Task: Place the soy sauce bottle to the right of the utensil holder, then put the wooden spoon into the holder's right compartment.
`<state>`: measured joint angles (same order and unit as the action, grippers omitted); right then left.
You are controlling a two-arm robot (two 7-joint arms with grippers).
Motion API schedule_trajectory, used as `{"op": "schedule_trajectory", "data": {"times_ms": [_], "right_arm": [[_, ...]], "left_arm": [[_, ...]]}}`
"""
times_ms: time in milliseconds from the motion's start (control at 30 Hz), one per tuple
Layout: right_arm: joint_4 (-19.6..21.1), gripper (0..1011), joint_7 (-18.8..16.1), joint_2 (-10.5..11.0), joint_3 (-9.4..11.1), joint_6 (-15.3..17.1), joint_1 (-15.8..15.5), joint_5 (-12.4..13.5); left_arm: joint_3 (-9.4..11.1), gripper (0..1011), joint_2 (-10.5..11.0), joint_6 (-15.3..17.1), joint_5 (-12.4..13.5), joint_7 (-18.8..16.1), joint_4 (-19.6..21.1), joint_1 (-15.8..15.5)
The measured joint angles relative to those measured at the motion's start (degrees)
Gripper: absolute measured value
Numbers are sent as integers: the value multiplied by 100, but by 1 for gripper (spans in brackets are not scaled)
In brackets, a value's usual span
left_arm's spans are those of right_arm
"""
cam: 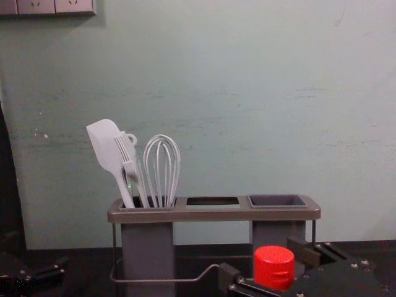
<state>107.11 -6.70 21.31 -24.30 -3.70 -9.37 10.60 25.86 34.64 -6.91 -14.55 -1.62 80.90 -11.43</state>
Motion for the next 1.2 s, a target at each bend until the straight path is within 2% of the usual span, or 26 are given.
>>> {"op": "schedule_trajectory", "data": {"times_ms": [200, 367, 433, 600, 700, 800, 933, 1200], "right_arm": [[-15, 915, -78, -106, 34, 1, 0, -41], [22, 763, -138, -177, 96, 58, -54, -59], [36, 734, -146, -192, 116, 70, -76, -65], [71, 549, -205, -248, 176, 95, -142, -91], [85, 487, -244, -274, 205, 104, -170, -108], [89, 381, -277, -300, 224, 114, -185, -130], [111, 381, -349, -341, 277, 120, -211, -114], [329, 381, -519, -373, 521, 107, -320, 39]], "left_arm": [[0, 1000, 0, 0, 0, 0, 0, 0], [0, 1000, 0, 0, 0, 0, 0, 0], [0, 1000, 0, 0, 0, 0, 0, 0], [0, 1000, 0, 0, 0, 0, 0, 0], [0, 1000, 0, 0, 0, 0, 0, 0], [0, 1000, 0, 0, 0, 0, 0, 0], [0, 1000, 0, 0, 0, 0, 0, 0], [0, 1000, 0, 0, 0, 0, 0, 0]]}}
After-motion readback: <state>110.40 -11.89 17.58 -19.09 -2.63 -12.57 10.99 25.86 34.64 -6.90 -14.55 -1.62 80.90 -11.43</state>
